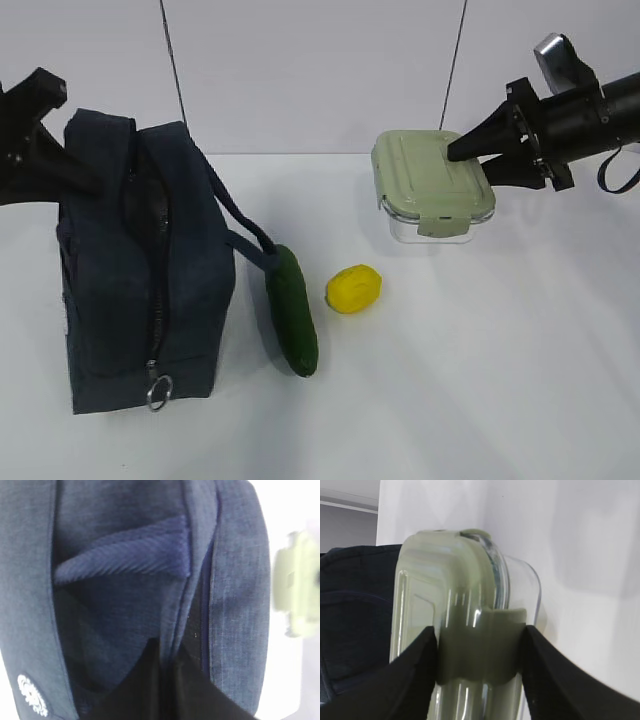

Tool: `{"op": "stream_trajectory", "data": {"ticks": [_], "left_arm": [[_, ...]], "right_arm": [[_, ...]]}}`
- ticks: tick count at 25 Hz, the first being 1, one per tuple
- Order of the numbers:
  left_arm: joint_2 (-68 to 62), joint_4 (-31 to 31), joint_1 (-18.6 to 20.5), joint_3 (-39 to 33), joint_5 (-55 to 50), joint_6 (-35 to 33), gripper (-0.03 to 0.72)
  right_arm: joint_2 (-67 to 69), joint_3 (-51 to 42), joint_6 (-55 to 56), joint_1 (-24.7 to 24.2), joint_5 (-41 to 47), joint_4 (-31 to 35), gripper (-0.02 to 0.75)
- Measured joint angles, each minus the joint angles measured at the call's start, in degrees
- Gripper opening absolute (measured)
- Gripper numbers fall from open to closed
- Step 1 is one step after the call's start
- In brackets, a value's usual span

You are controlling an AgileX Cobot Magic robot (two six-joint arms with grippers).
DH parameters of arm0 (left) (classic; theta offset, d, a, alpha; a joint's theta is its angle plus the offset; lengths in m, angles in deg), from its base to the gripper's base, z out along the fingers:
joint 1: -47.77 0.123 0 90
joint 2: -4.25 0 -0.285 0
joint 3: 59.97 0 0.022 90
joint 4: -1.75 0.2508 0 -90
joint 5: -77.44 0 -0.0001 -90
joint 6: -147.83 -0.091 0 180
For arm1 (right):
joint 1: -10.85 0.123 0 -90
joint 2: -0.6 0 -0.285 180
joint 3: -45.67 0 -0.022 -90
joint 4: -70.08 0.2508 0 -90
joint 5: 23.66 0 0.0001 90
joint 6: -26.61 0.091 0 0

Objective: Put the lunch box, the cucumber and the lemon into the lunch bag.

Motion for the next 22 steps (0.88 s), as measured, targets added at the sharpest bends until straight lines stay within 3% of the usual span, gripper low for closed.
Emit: {"op": "stream_trajectory", "data": {"ticks": [6, 16, 22], "left_arm": [[0.00, 11.56, -0.88, 6.57, -4.83, 8.58, -0.006], [-1.26, 16.23, -5.49, 7.17, -5.52, 14.53, -0.006], [-1.38, 18.22, -5.67, 7.17, -5.30, 16.55, -0.006]], "right_arm": [[-1.85, 0.14, 2.95, 1.77, 0.00, -1.04, 0.391], [-5.11, 4.53, 9.46, 9.02, 0.69, -1.55, 0.391], [-5.54, 9.83, 15.51, 14.80, 1.57, -2.13, 0.391]]}}
